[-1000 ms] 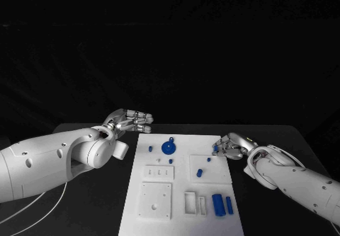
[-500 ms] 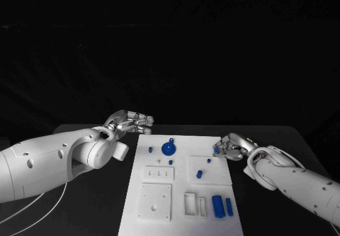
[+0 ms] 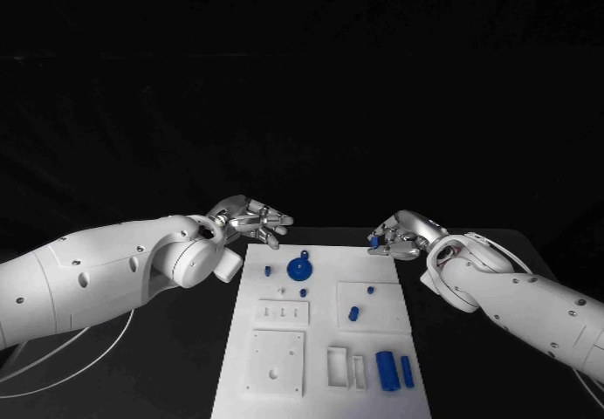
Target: Assemble the parts on the task board
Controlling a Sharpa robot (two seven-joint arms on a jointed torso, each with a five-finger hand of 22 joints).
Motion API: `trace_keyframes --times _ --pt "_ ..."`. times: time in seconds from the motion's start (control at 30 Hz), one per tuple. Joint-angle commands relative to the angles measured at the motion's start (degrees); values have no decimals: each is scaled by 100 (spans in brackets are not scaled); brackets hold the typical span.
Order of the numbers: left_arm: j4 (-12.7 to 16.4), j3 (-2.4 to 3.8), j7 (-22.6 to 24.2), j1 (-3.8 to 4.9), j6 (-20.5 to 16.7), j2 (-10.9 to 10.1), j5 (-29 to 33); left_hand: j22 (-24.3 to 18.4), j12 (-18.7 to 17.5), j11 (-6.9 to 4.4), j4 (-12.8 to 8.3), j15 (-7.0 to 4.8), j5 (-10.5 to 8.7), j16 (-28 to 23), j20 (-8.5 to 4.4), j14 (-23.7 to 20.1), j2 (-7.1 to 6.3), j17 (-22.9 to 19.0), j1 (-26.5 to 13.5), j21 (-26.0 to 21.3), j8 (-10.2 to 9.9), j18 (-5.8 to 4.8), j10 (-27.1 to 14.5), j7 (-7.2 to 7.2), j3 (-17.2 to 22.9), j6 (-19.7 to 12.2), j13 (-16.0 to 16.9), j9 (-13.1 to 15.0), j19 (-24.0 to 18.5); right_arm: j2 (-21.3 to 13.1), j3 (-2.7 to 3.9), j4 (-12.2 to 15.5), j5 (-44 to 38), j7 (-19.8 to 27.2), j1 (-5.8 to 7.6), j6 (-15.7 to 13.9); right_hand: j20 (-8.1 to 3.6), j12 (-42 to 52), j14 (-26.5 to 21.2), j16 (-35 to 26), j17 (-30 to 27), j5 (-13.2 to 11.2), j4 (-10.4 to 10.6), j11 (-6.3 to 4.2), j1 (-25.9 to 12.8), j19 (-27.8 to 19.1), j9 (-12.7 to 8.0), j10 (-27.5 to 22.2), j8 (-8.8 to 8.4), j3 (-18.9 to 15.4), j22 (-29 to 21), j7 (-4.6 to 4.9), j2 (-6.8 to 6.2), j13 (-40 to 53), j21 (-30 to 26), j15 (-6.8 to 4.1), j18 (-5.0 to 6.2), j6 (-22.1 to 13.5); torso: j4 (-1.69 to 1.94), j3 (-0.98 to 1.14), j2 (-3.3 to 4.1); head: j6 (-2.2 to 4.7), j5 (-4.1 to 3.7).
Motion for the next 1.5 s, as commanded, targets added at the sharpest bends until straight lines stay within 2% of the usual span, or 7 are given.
trace_keyframes --times 0.03,0.23,0.4,0.6,0.77,1.1,1.5 --pt "-57 -5 -934 28 312 147 -503 201 37 -72 126 -94 -61 502 -101 87 -62 294 -162 299 -31 -90 322 27 -105 -251 18 -17 88 69 -3 192 -362 -715 62 244 -44 -17 9 -16 -6 -45 107 -24 -22 221 10 11 29 8 547 -61 -27 -9 -30 -31 -88 59 2 -8 -63 0 9" --pt "-206 -14 -1457 44 320 475 -615 696 46 -39 524 -84 -237 1407 -104 -387 -304 764 -384 855 -23 -77 372 73 -332 -468 32 -16 -294 313 -26 457 -532 -1132 147 273 -49 -33 16 -13 12 -30 186 -23 -6 227 9 6 28 97 548 -56 -111 -21 -37 -32 -102 48 -6 -26 -105 8 41" --pt "-294 -23 -1721 47 294 641 -653 801 60 -57 836 -91 -219 1520 -107 -459 -349 769 -787 947 71 -80 370 -67 -381 53 44 103 -386 508 -70 565 -623 -1292 181 251 -50 -53 17 -21 14 -31 232 -24 -8 230 10 1 29 108 547 -56 -144 -42 -49 -32 -105 37 -10 -33 -122 31 41" --pt "-319 -39 -1846 46 89 800 -853 1031 124 -80 1012 -110 -197 1760 -128 -550 -619 675 -956 1061 -16 -100 371 -140 -109 215 54 1018 -517 672 -135 780 -892 -1427 206 390 -52 -71 24 -6 36 -37 230 -23 19 239 10 -1 29 145 550 -50 -145 -61 -36 -33 -108 29 17 -41 -128 68 50" --pt "-314 -64 -1934 46 -43 901 -1087 1078 111 -53 1198 -87 -217 1784 -106 -575 -771 617 -994 1037 -23 -90 317 -104 -80 72 54 1082 -541 735 -158 881 -984 -1491 211 434 -52 -67 25 0 46 -29 235 -22 13 240 10 6 29 152 549 -50 -151 -61 -41 -33 -110 30 1 -40 -124 83 106" --pt "-316 -121 -2105 45 -147 1023 -1276 1172 76 -2 1270 -59 -221 1856 -74 -585 -795 564 -943 1020 -25 -56 190 -29 -65 -104 49 632 -546 825 -169 999 -1066 -1548 212 503 -55 -71 26 0 54 4 251 -25 0 245 11 5 29 153 550 -53 -161 -68 -40 -36 -111 32 -9 -33 -115 112 97" --pt "-274 -127 -2119 44 -62 1065 -1295 1234 74 -13 1145 -70 -214 1934 -85 -587 -658 573 -876 1013 -23 -61 202 -41 -68 -38 47 552 -540 877 -184 1011 -1098 -1576 212 577 -56 -65 28 3 65 13 257 -25 2 247 11 8 29 152 552 -53 -163 -64 -36 -36 -111 34 -1 -35 -117 79 93"
